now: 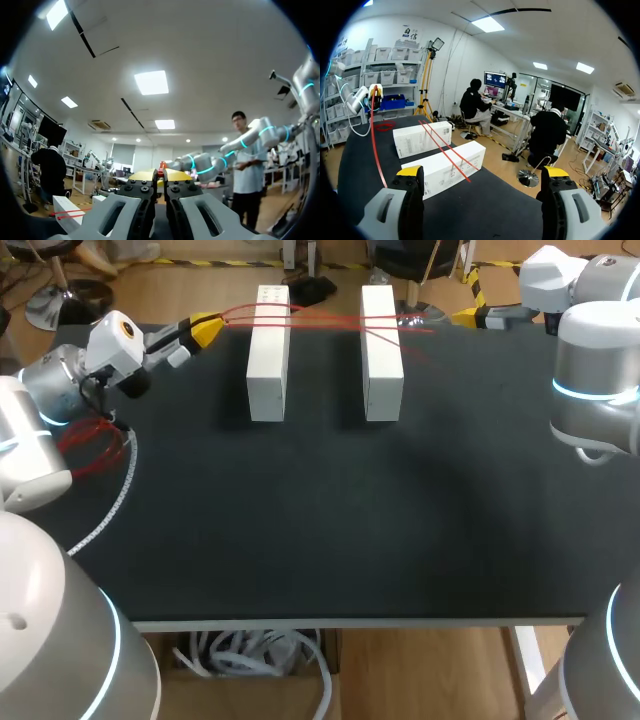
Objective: Grab the tape and strap the tape.
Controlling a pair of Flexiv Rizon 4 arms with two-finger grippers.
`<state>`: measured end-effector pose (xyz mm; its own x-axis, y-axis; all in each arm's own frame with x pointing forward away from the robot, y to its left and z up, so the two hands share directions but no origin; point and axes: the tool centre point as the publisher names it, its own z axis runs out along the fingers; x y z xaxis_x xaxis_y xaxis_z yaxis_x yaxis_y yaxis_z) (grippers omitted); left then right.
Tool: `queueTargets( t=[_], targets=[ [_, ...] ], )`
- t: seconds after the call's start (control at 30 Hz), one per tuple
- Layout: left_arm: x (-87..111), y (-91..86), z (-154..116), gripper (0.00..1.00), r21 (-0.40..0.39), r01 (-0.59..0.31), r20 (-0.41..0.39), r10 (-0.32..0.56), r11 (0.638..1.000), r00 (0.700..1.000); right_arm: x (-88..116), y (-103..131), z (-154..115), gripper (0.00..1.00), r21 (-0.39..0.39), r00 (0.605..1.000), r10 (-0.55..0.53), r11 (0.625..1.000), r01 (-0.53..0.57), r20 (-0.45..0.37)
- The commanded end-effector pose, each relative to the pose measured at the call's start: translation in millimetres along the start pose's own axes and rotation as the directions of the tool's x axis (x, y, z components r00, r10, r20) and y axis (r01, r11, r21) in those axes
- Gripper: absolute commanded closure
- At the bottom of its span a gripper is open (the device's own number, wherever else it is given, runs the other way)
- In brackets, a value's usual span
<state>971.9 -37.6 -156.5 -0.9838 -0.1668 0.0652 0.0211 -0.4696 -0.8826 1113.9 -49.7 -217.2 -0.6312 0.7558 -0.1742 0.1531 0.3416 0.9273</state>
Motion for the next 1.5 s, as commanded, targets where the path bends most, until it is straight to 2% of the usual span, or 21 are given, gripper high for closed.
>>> queueTargets(
  t=[0.03, 0.17, 0.33, 0.5, 0.67, 0.77, 0.9, 0.97, 1.03, 1.17, 1.23, 1.43, 1.5],
  targets=[
    [0.2, 0.6, 0, 1.0, 0.002, -0.001, 0.0, 0.001, 1.0, 1.0, 0, 0, 0, 0.0, 0.002, 1.0, 0.0, 1.0, 0.0, -0.001],
    [0.2, 0.6, 0, 1.0, 0.002, -0.001, 0.0, 0.001, 1.0, 1.0, 0, 0, 0, 0.0, 0.002, 1.0, 0.0, 1.0, 0.0, -0.001],
    [0.2, 0.6, 0, 1.0, 0.002, -0.001, 0.0, 0.001, 1.0, 1.0, -5, 10, -8, 0.0, -0.075, 0.976, 0.218, 0.973, -0.218, -0.005],
    [0.2, 0.6, 0, 1.0, 0.002, -0.001, 0.0, 0.001, 1.0, 1.0, -4, 17, -27, 0.0, -0.116, 0.9, 0.436, 0.893, -0.434, -0.008],
    [0.2, 0.6, 0, 1.0, 0.002, -0.001, 0.0, 0.001, 1.0, 1.0, 6, 26, -49, 0.0, -0.138, 0.824, 0.566, 0.816, -0.562, -0.014],
    [0.2, 0.6, 0, 1.0, 0.002, -0.001, 0.0, 0.001, 1.0, 1.0, 12, 31, -60, 0.0, -0.16, 0.763, 0.647, 0.751, -0.64, -0.016],
    [0.2, 0.6, 0, 1.0, 0.002, -0.001, 0.0, 0.001, 1.0, 1.0, 21, 37, -75, 0.0, -0.191, 0.661, 0.75, 0.645, -0.74, -0.026],
    [0.2, 0.6, 0, 1.0, 0.002, -0.001, 0.0, 0.001, 1.0, 1.0, 28, 41, -85, 0.0, -0.217, 0.569, 0.822, 0.549, -0.807, -0.034],
    [0.2, 0.6, 0, 1.0, 0.002, -0.001, 0.0, 0.001, 1.0, 1.0, 36, 44, -91, 0.0, -0.238, 0.5, 0.865, 0.477, -0.846, -0.045],
    [0.2, 0.6, 0, 1.0, 0.002, -0.001, 0.0, 0.001, 1.0, 1.0, 55, 50, -101, 0.0, -0.254, 0.378, 0.922, 0.348, -0.902, -0.08],
    [0.2, 0.6, 0, 1.0, 0.002, -0.001, 0.0, 0.001, 1.0, 1.0, 64, 53, -105, 0.0, -0.262, 0.336, 0.937, 0.302, -0.917, -0.097],
    [0.2, 0.6, 0, 1.0, 0.002, -0.001, 0.0, 0.001, 1.0, 1.0, 92, 57, -114, 0.0, -0.271, 0.148, 0.977, 0.103, -0.957, -0.151],
    [0.2, 0.6, 0, 1.0, 0.002, -0.001, 0.0, 0.001, 1.0, 1.0, 101, 58, -117, 0.0, -0.27, 0.117, 0.98, 0.071, -0.96, -0.161]
  ],
)
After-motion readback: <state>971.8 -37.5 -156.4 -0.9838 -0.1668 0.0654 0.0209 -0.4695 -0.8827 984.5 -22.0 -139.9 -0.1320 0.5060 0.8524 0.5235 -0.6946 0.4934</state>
